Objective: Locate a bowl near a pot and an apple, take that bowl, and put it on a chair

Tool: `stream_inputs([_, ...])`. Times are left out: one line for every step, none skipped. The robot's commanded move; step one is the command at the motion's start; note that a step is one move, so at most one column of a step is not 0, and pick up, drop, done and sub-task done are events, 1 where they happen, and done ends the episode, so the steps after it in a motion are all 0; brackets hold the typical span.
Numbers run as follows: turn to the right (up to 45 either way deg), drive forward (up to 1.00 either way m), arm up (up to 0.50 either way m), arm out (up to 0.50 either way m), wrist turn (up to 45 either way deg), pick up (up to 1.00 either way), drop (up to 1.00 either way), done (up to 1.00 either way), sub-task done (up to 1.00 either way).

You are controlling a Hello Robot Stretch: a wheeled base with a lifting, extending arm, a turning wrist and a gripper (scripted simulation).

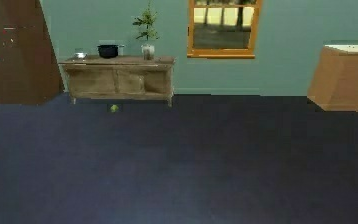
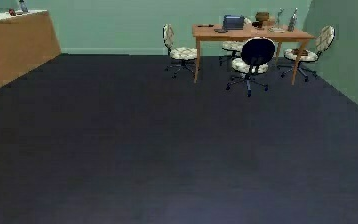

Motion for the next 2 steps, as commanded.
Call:
stream_inputs([-3.0,0.00,0.00,0.00,0.0,0.00,0.00,0.00,0.00])
stream_inputs([0.0,1.00,0.00,0.00,0.0,0.00,0.00,0.00,0.00])
